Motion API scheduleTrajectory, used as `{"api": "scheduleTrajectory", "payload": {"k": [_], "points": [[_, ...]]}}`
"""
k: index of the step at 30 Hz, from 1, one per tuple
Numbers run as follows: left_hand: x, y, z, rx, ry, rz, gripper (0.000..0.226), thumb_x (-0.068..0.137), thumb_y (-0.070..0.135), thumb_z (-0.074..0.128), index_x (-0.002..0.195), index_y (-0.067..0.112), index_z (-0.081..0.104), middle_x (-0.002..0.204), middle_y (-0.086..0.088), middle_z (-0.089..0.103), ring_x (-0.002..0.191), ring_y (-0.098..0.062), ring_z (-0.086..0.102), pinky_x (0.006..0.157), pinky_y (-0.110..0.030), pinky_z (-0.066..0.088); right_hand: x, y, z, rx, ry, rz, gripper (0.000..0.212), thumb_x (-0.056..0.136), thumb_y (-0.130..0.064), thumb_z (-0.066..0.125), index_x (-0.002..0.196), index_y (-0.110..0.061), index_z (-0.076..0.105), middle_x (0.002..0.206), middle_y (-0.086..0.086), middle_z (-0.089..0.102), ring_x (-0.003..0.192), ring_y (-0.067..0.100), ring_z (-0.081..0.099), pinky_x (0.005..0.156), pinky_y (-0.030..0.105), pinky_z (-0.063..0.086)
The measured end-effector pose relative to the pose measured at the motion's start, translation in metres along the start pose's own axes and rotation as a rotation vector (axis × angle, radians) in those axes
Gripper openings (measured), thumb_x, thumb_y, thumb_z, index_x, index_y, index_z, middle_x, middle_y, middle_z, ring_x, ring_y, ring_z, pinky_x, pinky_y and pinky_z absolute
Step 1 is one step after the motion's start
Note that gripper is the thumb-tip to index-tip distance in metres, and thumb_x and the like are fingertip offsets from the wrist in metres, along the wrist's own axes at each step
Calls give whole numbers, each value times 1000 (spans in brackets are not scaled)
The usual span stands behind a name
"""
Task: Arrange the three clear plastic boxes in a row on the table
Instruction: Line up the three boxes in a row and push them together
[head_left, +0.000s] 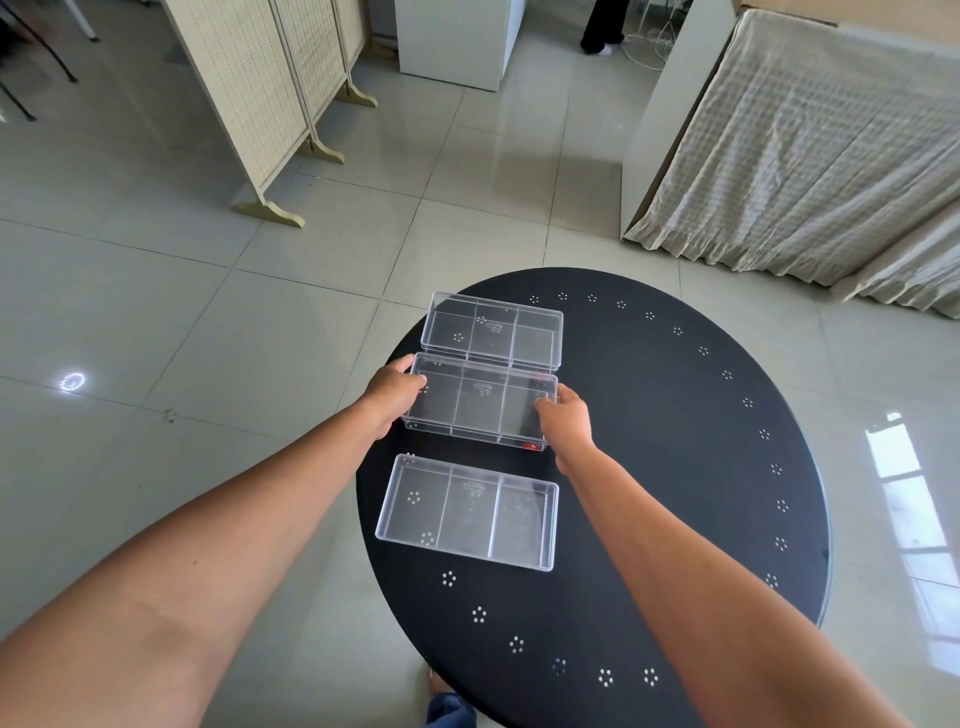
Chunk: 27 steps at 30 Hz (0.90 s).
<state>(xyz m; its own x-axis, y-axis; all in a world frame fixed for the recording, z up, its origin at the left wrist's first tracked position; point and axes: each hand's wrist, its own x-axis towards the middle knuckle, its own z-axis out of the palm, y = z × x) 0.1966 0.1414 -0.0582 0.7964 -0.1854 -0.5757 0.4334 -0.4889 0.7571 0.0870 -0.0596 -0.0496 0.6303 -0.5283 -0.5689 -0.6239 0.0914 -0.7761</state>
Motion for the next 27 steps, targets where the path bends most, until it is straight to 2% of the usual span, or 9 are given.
{"api": "scheduleTrajectory", "payload": {"k": [8, 10, 12, 14, 16, 19, 21, 24, 27], "points": [[-1, 1, -2, 3, -15, -6, 59, 98, 15, 47, 155, 23, 30, 161, -4, 31, 146, -26, 34, 118, -46, 32, 2, 1, 1, -17, 10, 4, 34, 94, -4, 41, 118, -19, 60, 89, -8, 66, 76, 13, 59, 62, 23, 49], [-2, 0, -3, 3, -14, -14, 61, 98, 18, 49, 155, 23, 29, 161, -5, 32, 145, -27, 35, 117, -48, 33, 2, 1, 1, -37, 14, 11, 38, 94, -7, 42, 127, -16, 58, 93, -6, 67, 77, 14, 59, 63, 24, 49], [-4, 0, -4, -2, 6, -21, 62, 97, 20, 51, 155, 23, 28, 160, -6, 34, 144, -27, 37, 115, -48, 35, 1, 2, 0, -62, 12, 24, 50, 95, -11, 45, 145, -14, 45, 109, -4, 66, 85, 16, 59, 70, 27, 48], [-7, -2, -6, -10, 27, -26, 63, 96, 20, 52, 154, 21, 30, 159, -6, 35, 143, -28, 38, 115, -47, 36, -1, 3, -3, -62, 8, 40, 62, 97, -15, 46, 156, -14, 26, 130, 2, 58, 104, 19, 58, 83, 29, 43], [-13, -5, -10, -19, 36, -35, 62, 95, 21, 52, 153, 20, 31, 157, -8, 38, 142, -31, 40, 115, -47, 36, -4, 6, -7, -69, 5, 55, 66, 97, -17, 46, 158, -15, 20, 128, 7, 53, 115, 20, 54, 88, 30, 39], [-24, -15, -15, -18, 43, -42, 61, 93, 23, 54, 151, 19, 36, 152, -10, 46, 138, -29, 45, 115, -47, 36, -15, 11, -14, -107, 4, 67, 66, 96, -17, 46, 157, -15, 22, 119, 4, 53, 104, 19, 52, 80, 28, 41], [-36, -26, -19, -6, 36, -45, 59, 91, 24, 56, 149, 19, 41, 148, -10, 50, 136, -28, 48, 114, -47, 38, -29, 15, -20, -140, 6, 55, 62, 96, -15, 46, 156, -13, 28, 126, 13, 61, 101, 23, 57, 76, 30, 47], [-57, -43, -22, 14, 7, -45, 57, 92, 26, 58, 147, 18, 44, 144, -10, 54, 131, -28, 52, 111, -47, 41, -51, 28, -28, -145, -7, 51, 58, 98, -15, 51, 153, -10, 34, 137, 11, 58, 117, 29, 59, 96, 36, 44], [-76, -62, -20, 21, -26, -47, 55, 94, 26, 58, 146, 16, 45, 142, -9, 56, 129, -26, 54, 111, -46, 42, -63, 52, -34, -150, -61, 82, 60, 94, -20, 57, 151, -10, 38, 120, 5, 56, 102, 21, 52, 99, 34, 41]]}}
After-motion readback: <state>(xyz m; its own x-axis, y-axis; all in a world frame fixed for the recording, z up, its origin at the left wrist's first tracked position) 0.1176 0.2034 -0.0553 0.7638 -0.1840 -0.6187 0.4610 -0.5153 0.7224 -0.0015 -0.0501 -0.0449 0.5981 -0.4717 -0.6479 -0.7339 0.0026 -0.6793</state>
